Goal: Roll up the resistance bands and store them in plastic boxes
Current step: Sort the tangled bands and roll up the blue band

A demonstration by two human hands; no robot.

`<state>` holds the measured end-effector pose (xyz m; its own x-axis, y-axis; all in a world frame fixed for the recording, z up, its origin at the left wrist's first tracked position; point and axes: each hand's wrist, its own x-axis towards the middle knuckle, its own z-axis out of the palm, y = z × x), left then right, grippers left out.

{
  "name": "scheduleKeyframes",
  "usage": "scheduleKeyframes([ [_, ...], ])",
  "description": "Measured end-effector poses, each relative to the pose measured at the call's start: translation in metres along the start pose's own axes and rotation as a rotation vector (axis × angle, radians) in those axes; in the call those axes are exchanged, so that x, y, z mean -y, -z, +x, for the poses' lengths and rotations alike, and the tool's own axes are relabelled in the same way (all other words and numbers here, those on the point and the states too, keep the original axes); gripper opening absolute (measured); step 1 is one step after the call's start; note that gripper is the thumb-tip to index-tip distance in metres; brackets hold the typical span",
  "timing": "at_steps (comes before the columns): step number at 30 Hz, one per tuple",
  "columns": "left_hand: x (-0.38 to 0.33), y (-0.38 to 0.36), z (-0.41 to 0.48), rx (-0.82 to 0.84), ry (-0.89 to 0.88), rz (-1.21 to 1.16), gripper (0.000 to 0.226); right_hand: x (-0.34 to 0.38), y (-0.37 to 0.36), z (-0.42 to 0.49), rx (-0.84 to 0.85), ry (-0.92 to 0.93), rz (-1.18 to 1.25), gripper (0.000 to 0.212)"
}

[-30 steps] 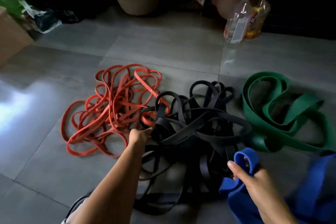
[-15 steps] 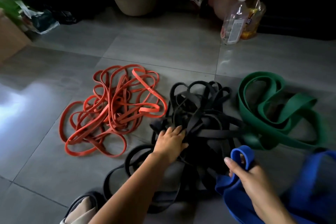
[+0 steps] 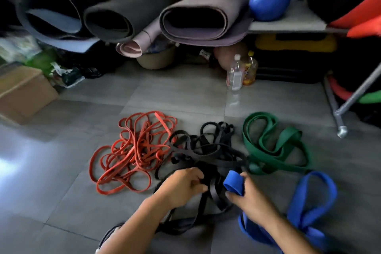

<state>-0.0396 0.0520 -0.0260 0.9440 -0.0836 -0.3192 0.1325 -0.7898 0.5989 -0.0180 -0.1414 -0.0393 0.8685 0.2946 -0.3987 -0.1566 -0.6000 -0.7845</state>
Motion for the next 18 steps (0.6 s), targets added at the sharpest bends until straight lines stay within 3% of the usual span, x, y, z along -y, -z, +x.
scheduleKeyframes([
  [3, -0.045, 0.018, -0.043, 0.114, -0.035, -0.047, 0.035, 0.03, 0.026, -0.059, 0.033, 0.043, -0.211, 0.028],
  [7, -0.131, 0.032, -0.108, 0.102, -0.202, -0.308, 0.046, 0.057, 0.065, -0.136, 0.011, 0.126, -0.491, 0.029],
  [11, -0.173, 0.038, -0.145, 0.066, -0.241, -0.467, 0.028, 0.084, 0.095, -0.182, -0.043, 0.222, -0.704, 0.025],
  [14, -0.187, 0.032, -0.171, -0.017, -0.18, -0.699, 0.012, 0.089, 0.107, -0.214, -0.068, 0.341, -0.732, 0.03],
  [18, -0.192, 0.019, -0.182, -0.005, -0.11, -0.946, 0.013, 0.079, 0.112, -0.232, -0.092, 0.408, -0.537, 0.035],
])
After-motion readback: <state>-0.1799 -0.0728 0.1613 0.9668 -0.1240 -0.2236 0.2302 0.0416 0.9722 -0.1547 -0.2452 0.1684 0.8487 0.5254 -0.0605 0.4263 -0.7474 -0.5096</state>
